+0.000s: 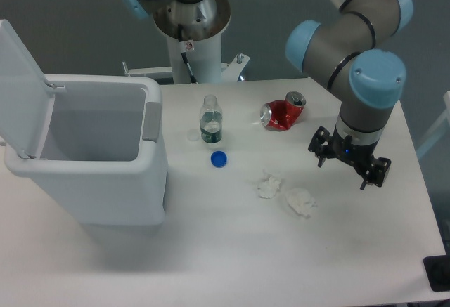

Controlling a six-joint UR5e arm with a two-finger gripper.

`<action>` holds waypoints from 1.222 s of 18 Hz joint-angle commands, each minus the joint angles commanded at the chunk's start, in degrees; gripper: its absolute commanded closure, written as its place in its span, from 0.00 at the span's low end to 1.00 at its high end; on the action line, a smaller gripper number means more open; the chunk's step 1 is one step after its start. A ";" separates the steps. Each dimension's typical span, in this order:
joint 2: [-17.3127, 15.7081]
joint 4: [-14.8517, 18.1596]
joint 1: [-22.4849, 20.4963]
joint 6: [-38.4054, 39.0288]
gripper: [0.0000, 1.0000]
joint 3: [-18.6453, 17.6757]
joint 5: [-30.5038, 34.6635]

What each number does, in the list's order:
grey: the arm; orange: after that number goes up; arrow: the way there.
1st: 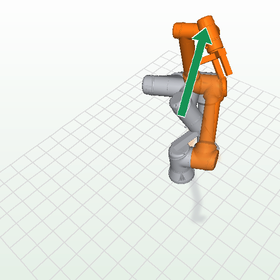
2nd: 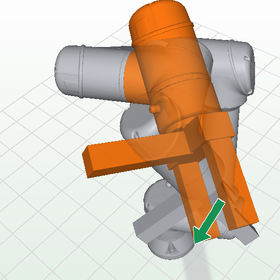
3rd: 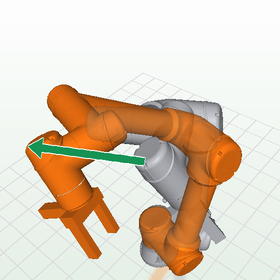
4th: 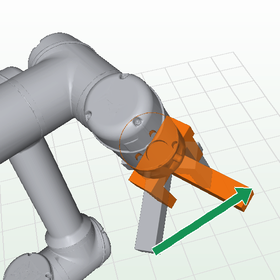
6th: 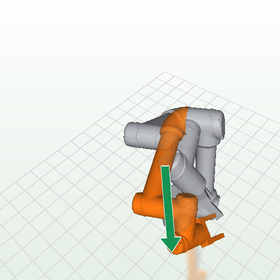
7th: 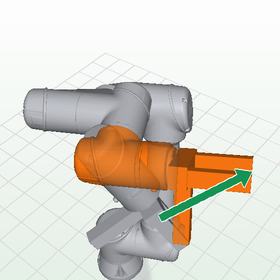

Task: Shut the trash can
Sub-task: 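Raise the gripper and swing it over toward the open trash can lid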

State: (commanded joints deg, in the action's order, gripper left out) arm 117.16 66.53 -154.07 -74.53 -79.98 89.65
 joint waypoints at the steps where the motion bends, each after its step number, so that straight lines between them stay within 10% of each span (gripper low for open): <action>1: 0.00 0.00 0.00 0.09 0.00 0.00 0.00; 22: -11.59 -3.34 1.05 16.86 0.04 -6.15 -11.15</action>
State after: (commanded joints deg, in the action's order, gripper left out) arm 105.57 63.19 -153.02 -57.68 -86.13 78.50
